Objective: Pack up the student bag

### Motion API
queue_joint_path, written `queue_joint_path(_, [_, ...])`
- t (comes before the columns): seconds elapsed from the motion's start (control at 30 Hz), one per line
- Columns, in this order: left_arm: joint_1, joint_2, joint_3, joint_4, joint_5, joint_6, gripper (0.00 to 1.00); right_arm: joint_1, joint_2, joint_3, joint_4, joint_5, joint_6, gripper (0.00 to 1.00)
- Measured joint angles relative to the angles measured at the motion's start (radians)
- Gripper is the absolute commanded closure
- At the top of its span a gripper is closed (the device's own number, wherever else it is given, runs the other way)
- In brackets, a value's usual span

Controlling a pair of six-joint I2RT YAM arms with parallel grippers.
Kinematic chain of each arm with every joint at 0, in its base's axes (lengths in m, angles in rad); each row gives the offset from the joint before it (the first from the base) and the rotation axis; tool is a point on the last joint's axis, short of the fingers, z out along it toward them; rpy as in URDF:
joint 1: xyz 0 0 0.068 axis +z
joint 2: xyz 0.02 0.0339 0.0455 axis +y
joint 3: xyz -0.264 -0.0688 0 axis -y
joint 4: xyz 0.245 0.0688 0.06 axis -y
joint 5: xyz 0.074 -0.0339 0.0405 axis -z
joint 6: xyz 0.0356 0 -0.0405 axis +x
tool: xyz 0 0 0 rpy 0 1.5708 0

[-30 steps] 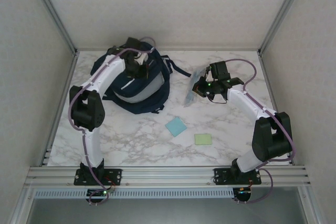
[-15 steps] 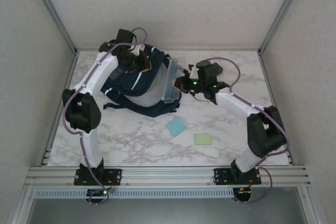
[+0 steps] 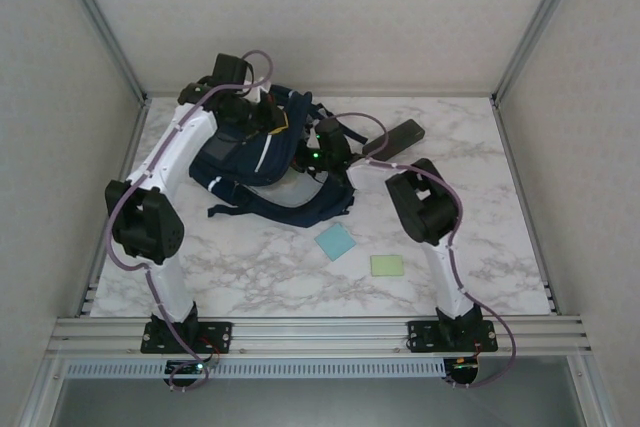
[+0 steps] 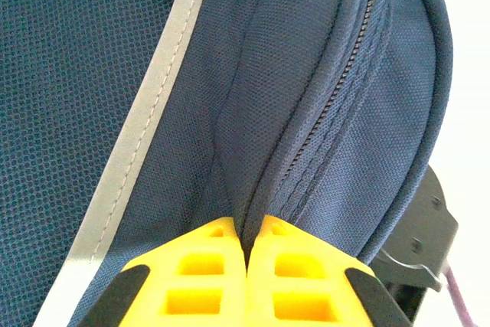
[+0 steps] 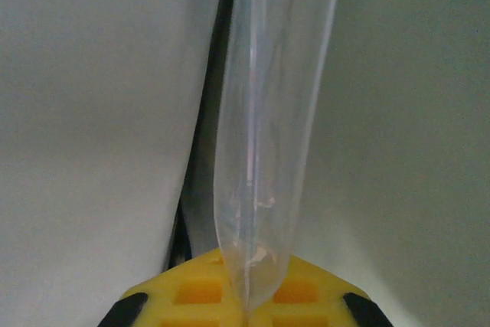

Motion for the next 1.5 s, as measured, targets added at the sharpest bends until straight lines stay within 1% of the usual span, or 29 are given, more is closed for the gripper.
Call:
queue_joint_path(0.07, [0.0,-0.002,-0.003,0.008,0.005,-0.006,1.0,0.012,0.051,0.066,0.003,0.013,0.027,0.84])
queue_joint_path(0.1, [0.0,-0.005,-0.009,0.014,0.005,-0.008,1.0,0.019,0.075,0.101,0.003,0.017,0.038,0.7])
queue_joint_path(0.13, [0.0,-0.006,-0.013,0.015,0.007,-0.01,1.0,0.023,0.088,0.121,0.003,0.021,0.049,0.61])
queue_joint_path(0.17, [0.0,-0.007,-0.016,0.016,0.007,-0.011,1.0,0.028,0.097,0.134,0.003,0.024,0.058,0.54])
queue_joint_path(0.23, [0.0,-0.009,-0.02,0.024,0.011,-0.014,1.0,0.038,0.106,0.153,-0.002,0.033,0.084,0.45])
queue_joint_path(0.33, [0.013,-0.037,-0.063,0.064,0.022,-0.031,1.0,0.039,0.088,0.121,0.016,0.046,0.102,0.33])
queue_joint_path(0.47, [0.038,-0.072,-0.109,0.096,0.025,-0.052,1.0,0.036,-0.048,-0.025,-0.011,0.085,0.096,0.22])
queue_joint_path(0.6, [0.066,-0.077,-0.146,0.132,0.027,-0.067,1.0,0.011,-0.242,-0.188,-0.134,0.108,0.061,0.15])
queue_joint_path(0.73, [0.073,-0.077,-0.166,0.147,0.034,-0.07,1.0,-0.034,-0.418,-0.245,-0.27,0.159,-0.002,0.09])
queue_joint_path(0.8, [0.073,-0.079,-0.17,0.154,0.04,-0.07,1.0,-0.057,-0.488,-0.248,-0.369,0.215,-0.043,0.01])
queue_joint_path(0.93, [0.073,-0.082,-0.188,0.17,0.049,-0.071,1.0,-0.098,-0.537,-0.189,-0.614,0.383,-0.116,0.01])
queue_joint_path(1.07, [0.073,-0.095,-0.223,0.196,0.058,-0.075,1.0,-0.161,-0.485,-0.061,-0.878,0.545,-0.146,0.01])
queue_joint_path(1.13, [0.073,-0.104,-0.242,0.205,0.061,-0.077,1.0,-0.202,-0.408,0.061,-1.025,0.629,-0.146,0.01])
queue_joint_path(1.27, [0.073,-0.116,-0.267,0.221,0.067,-0.078,1.0,-0.257,-0.269,0.193,-1.186,0.737,-0.142,0.01])
queue_joint_path(1.33, [0.073,-0.132,-0.296,0.238,0.068,-0.079,1.0,-0.269,-0.185,0.266,-1.267,0.768,-0.141,0.01])
queue_joint_path(1.4, [0.073,-0.146,-0.319,0.245,0.07,-0.079,1.0,-0.274,-0.107,0.323,-1.291,0.777,-0.138,0.01])
queue_joint_path(1.5, [0.073,-0.157,-0.336,0.258,0.07,-0.082,1.0,-0.279,-0.033,0.366,-1.315,0.775,-0.135,0.01])
